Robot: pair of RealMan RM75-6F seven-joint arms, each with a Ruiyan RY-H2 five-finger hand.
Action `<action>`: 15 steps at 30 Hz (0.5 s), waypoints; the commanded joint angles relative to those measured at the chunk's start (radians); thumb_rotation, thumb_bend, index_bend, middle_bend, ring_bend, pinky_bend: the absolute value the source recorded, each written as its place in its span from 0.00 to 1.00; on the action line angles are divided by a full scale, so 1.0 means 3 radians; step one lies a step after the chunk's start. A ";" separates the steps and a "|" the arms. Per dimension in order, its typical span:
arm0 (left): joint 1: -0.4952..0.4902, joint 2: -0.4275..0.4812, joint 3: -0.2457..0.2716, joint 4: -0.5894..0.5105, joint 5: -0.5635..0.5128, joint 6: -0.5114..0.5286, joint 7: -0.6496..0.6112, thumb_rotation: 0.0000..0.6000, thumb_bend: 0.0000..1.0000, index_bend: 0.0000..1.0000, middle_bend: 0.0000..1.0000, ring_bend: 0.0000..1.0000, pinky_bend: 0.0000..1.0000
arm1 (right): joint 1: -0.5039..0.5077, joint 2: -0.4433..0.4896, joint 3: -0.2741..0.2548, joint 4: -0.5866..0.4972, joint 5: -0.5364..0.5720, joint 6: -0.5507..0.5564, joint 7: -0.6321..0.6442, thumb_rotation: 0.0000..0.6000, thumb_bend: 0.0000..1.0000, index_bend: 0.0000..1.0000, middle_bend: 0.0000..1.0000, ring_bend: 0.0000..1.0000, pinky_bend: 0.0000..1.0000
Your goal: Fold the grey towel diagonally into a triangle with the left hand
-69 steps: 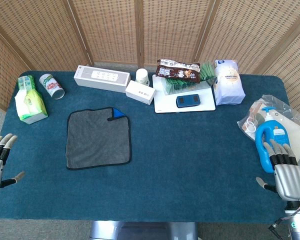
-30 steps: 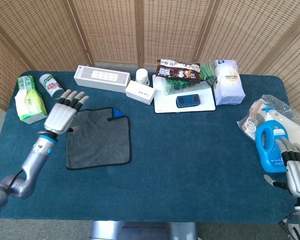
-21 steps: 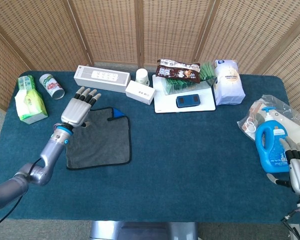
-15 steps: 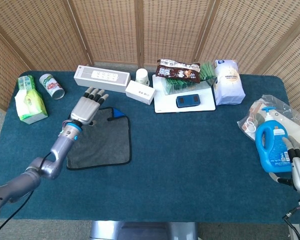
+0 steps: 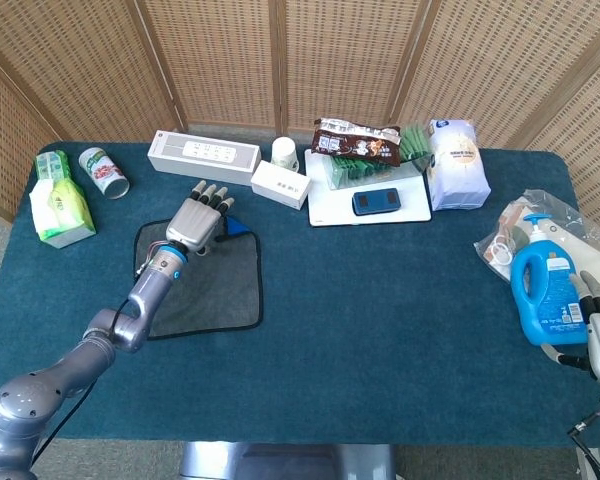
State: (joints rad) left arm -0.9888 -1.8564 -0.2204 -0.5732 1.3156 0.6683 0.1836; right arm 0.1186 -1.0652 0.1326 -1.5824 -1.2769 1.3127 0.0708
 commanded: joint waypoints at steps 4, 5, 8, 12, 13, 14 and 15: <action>-0.0065 -0.0113 0.0034 0.0157 0.0007 -0.0036 -0.0053 1.00 0.04 0.16 0.00 0.00 0.08 | 0.0002 -0.0001 0.0003 0.0010 0.0011 -0.0011 0.0010 1.00 0.00 0.00 0.00 0.00 0.05; -0.0079 -0.0134 0.0038 0.0190 0.0006 -0.0045 -0.0062 1.00 0.04 0.16 0.00 0.00 0.08 | 0.0002 0.0000 0.0003 0.0009 0.0010 -0.0011 0.0014 1.00 0.00 0.00 0.00 0.00 0.05; -0.0108 -0.0177 0.0043 0.0254 0.0006 -0.0058 -0.0075 1.00 0.08 0.21 0.00 0.00 0.08 | 0.0001 0.0001 0.0003 0.0009 0.0008 -0.0012 0.0027 1.00 0.00 0.00 0.00 0.00 0.05; -0.0148 -0.0245 0.0045 0.0352 -0.0001 -0.0072 -0.0061 1.00 0.15 0.37 0.00 0.00 0.08 | 0.0001 -0.0002 0.0001 0.0014 0.0002 -0.0010 0.0023 1.00 0.00 0.00 0.00 0.00 0.05; -0.0153 -0.0256 0.0047 0.0369 -0.0001 -0.0070 -0.0055 1.00 0.16 0.40 0.00 0.00 0.09 | 0.0001 -0.0001 0.0000 0.0013 0.0001 -0.0009 0.0023 1.00 0.00 0.00 0.00 0.00 0.05; -0.0160 -0.0272 0.0048 0.0391 0.0000 -0.0063 -0.0050 1.00 0.16 0.40 0.00 0.00 0.09 | 0.0001 -0.0001 -0.0001 0.0014 -0.0002 -0.0009 0.0022 1.00 0.00 0.00 0.00 0.00 0.05; -0.0164 -0.0283 0.0048 0.0404 0.0000 -0.0057 -0.0050 1.00 0.17 0.39 0.00 0.00 0.09 | 0.0000 -0.0001 -0.0001 0.0014 -0.0003 -0.0008 0.0024 1.00 0.00 0.00 0.00 0.00 0.05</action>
State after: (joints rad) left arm -1.0360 -1.9381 -0.2064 -0.4555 1.3157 0.6496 0.1675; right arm 0.1188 -1.0655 0.1322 -1.5782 -1.2777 1.3101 0.0776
